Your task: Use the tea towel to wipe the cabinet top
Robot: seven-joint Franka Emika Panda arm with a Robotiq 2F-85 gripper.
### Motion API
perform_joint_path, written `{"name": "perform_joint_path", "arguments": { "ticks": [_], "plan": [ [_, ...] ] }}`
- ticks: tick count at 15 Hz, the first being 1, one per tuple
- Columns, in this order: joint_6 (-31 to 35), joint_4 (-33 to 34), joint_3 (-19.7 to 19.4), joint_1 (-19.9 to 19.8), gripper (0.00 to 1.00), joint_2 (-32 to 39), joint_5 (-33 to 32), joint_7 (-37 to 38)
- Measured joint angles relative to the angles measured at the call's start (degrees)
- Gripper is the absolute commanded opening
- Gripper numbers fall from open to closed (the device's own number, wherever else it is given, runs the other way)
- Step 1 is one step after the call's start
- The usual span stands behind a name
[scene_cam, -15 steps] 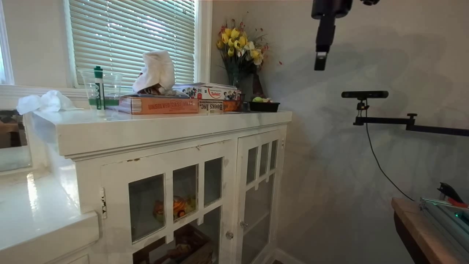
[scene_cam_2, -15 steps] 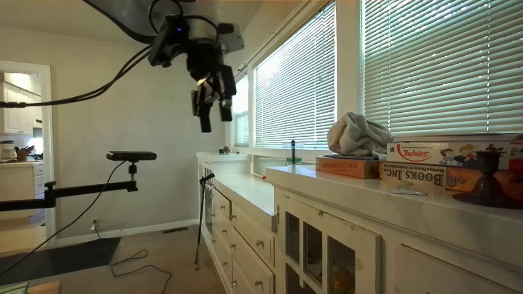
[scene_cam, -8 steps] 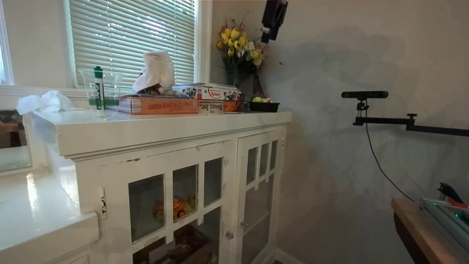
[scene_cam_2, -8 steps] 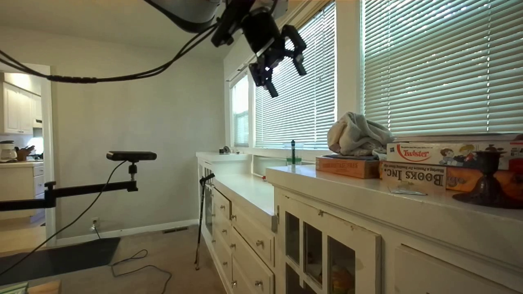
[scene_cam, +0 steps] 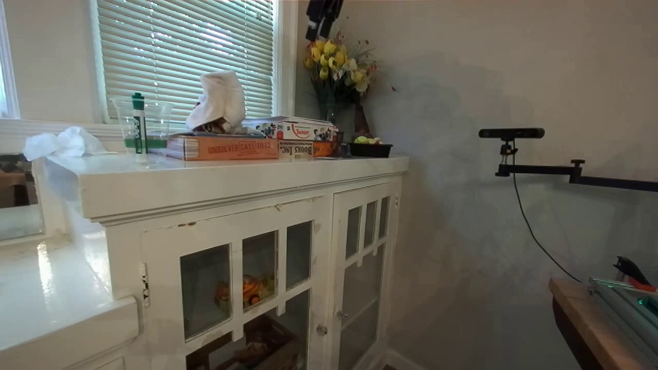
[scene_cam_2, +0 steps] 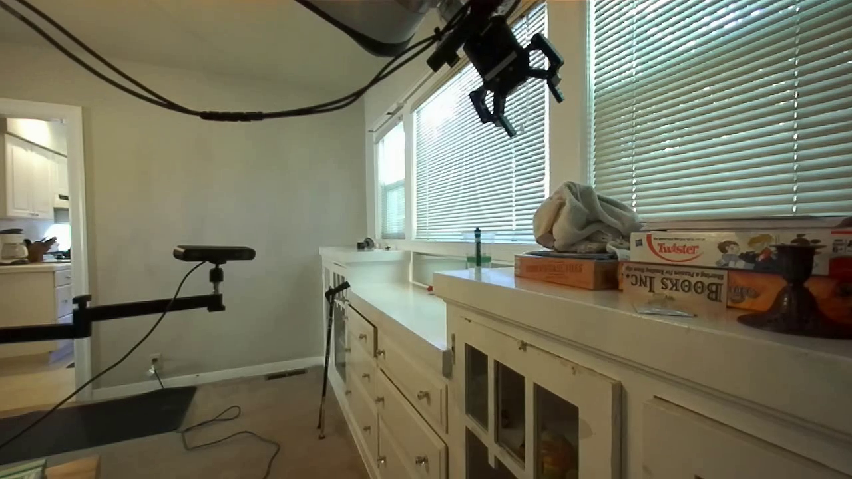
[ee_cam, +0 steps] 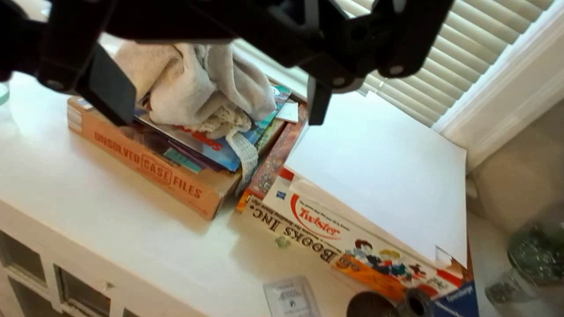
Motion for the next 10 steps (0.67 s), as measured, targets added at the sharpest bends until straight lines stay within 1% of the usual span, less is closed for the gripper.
{"name": "perform_joint_path", "arguments": {
  "ticks": [5, 10],
  "plan": [
    [0.08, 13.85, 0.41, 0.76, 1.00, 12.91, 5.26, -5.32],
    [0.03, 26.47, 0.56, 0.71, 1.00, 24.95, 6.88, -9.31]
  ]
}}
